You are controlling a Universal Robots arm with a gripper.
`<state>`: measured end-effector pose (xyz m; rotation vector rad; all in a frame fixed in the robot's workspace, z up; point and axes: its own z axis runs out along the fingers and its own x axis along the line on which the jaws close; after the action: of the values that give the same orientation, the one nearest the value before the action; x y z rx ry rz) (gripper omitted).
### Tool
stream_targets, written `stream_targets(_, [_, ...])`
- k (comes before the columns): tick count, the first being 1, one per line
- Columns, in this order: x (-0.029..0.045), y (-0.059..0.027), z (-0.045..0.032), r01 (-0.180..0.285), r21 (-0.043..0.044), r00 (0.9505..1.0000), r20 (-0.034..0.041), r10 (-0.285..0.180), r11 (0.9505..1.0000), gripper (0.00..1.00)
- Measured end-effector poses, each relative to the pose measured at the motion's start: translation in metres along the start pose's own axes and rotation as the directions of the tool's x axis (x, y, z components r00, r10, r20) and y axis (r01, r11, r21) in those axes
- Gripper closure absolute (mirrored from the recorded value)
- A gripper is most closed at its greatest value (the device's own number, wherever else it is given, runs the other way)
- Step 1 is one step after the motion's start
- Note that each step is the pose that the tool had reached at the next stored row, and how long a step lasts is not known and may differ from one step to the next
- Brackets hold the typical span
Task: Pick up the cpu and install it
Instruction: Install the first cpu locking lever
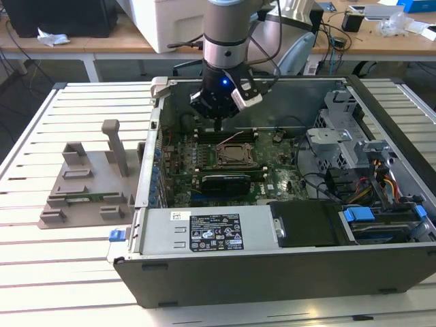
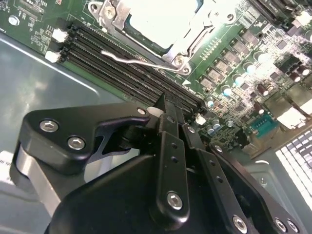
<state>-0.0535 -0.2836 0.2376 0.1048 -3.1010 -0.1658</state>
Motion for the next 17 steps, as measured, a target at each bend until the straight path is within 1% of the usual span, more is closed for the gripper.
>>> stream_targets(4, [0.0001, -0.0026, 0.0028, 0.0, 0.0, 1.0, -0.0001, 0.0, 1.0, 0.89])
stream_targets(7, [-0.0011, -0.0055, 0.0074, 0.0, 0.0, 1.0, -0.0005, 0.0, 1.0, 0.89])
stream_targets(10, [-0.0023, -0.0078, 0.0101, 0.0, -0.0002, 1.0, -0.0005, 0.0, 1.0, 0.89])
stream_targets(12, [-0.0037, -0.0082, 0.0112, 0.0, 0.0, 1.0, -0.0009, 0.0, 1.0, 0.89])
stream_targets(17, [-0.01, -0.0091, 0.0152, 0.0, -0.0001, 1.0, -0.0019, 0.0, 1.0, 0.89])
